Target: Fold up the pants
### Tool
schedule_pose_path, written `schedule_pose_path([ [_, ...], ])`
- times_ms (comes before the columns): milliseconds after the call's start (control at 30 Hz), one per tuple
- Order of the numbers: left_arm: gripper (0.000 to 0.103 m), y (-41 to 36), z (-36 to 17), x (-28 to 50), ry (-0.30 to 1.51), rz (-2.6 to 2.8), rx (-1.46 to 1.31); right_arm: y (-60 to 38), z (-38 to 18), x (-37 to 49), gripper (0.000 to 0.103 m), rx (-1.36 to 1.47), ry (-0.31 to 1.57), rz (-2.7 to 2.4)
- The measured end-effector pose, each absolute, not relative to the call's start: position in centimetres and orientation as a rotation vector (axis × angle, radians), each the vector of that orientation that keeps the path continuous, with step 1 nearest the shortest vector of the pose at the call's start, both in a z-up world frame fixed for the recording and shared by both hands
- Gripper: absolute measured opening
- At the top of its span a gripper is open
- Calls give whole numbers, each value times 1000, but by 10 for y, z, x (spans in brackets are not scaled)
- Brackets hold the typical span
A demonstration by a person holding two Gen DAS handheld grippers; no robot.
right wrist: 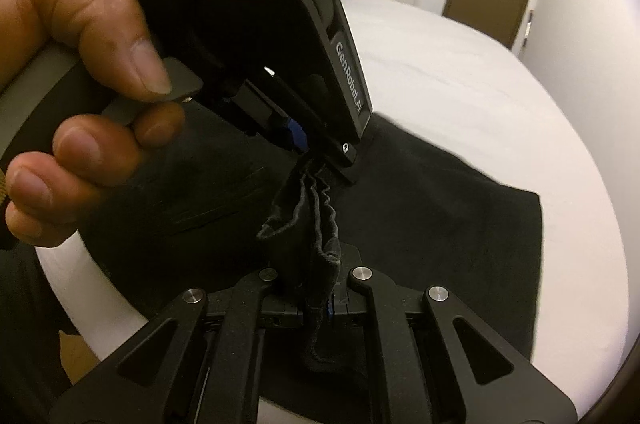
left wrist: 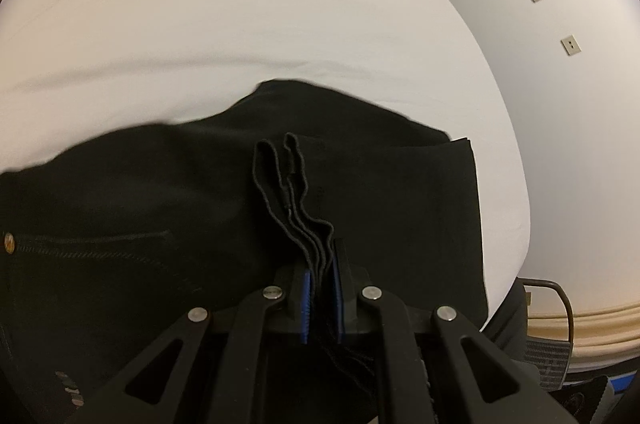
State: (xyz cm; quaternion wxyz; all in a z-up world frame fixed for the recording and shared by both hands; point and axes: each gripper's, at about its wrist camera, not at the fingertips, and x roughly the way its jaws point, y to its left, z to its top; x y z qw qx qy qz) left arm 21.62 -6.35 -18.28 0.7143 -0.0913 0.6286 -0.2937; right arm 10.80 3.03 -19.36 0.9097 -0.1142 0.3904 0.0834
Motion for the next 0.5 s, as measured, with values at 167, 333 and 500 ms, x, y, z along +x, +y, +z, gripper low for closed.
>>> schedule_pose_path([
  [167, 9, -44, -194, 212, 1396, -630, -237, 45, -200, 100, 6, -268, 831, 197],
  [333, 14, -40, -201, 211, 1397, -600, -238, 52, -214, 100, 10, -250, 899, 213],
  [500, 48, 0, -194, 196, 1337, -560, -210, 16, -205, 95, 30, -113, 951, 281],
])
